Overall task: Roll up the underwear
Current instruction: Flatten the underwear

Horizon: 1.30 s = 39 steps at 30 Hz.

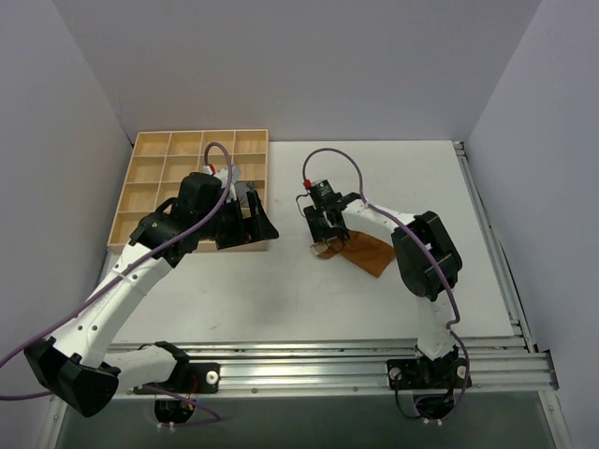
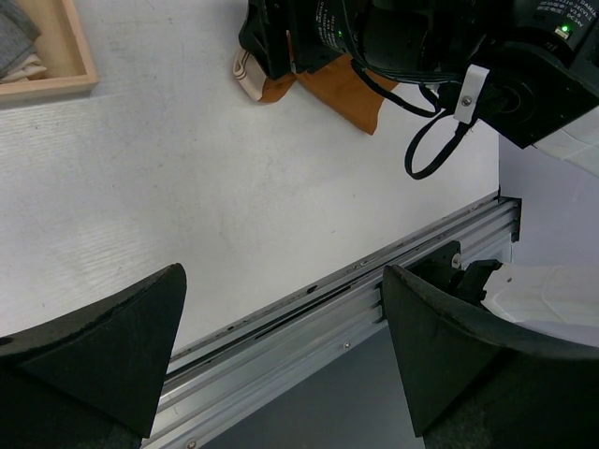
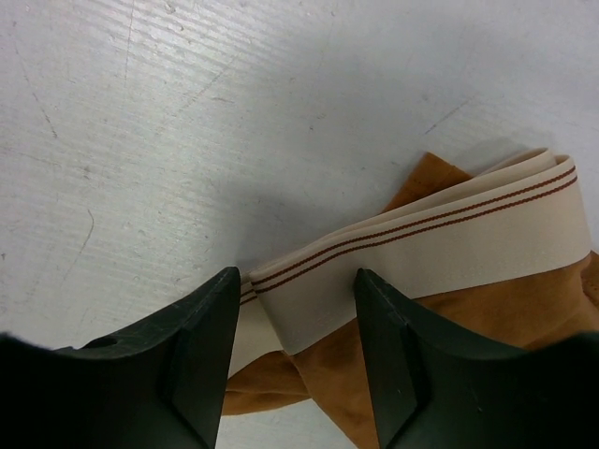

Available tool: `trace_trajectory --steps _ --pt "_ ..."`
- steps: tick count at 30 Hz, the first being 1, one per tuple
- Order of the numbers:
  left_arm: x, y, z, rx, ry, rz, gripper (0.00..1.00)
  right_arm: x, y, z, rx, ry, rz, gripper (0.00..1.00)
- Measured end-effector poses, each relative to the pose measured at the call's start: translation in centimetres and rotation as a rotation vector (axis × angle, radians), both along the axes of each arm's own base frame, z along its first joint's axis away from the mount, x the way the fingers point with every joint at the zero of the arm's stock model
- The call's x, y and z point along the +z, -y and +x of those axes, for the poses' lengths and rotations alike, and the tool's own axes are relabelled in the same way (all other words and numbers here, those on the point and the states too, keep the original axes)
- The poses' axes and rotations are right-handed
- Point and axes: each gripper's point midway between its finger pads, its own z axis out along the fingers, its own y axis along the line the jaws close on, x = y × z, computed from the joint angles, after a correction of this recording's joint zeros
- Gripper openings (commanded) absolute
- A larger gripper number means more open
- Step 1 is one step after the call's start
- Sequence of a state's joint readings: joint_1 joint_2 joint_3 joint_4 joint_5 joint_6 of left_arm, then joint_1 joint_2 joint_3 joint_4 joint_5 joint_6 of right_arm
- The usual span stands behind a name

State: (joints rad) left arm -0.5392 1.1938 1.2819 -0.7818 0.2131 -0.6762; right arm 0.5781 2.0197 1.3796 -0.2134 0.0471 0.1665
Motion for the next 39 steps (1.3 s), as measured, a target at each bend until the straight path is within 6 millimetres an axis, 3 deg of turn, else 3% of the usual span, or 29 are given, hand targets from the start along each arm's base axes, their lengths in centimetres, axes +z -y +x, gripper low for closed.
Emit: trace_trajectory --steps 7,11,15,18,24,27,30,33,39 --pt "-0.3 -0.1 0.3 0.01 -0.007 0.006 1.0 0.0 0.8 0.3 -0.03 0.026 -0.042 0.0" --pt "-2.1 -0.2 0.5 0.042 -0.049 0.023 0.87 0.2 0.9 0.1 -0.062 0.012 -0.025 0.0" --pt "-6.6 -0.2 0.3 0.071 -0.152 0.051 0.85 1.5 0.5 -1.4 -0.102 -0.036 0.043 0.0" --pt "-10.0 0.4 0.4 0.083 -0.222 0.065 0.84 4.0 0.3 -2.6 -0.133 -0.035 0.121 0.0" --pt "-15.6 3.9 1.4 0.044 -0.304 0.106 0.82 9.7 0.0 -4.3 -0.168 0.021 0.264 0.0" --pt "-18.1 6.3 1.4 0.013 -0.34 0.125 0.8 10.2 0.0 -4.8 -0.176 0.018 0.29 0.0" --pt "-20.2 8.0 1.4 -0.001 -0.365 0.124 0.8 9.2 0.2 -5.5 -0.186 -0.012 0.284 0.0" --pt "-20.7 8.7 1.9 0.006 -0.365 0.105 0.82 8.2 0.5 -6.2 -0.189 -0.042 0.269 0.0" --pt "-18.6 9.2 2.8 0.006 -0.284 0.048 0.89 6.8 0.1 -6.1 -0.183 -0.073 0.264 0.0"
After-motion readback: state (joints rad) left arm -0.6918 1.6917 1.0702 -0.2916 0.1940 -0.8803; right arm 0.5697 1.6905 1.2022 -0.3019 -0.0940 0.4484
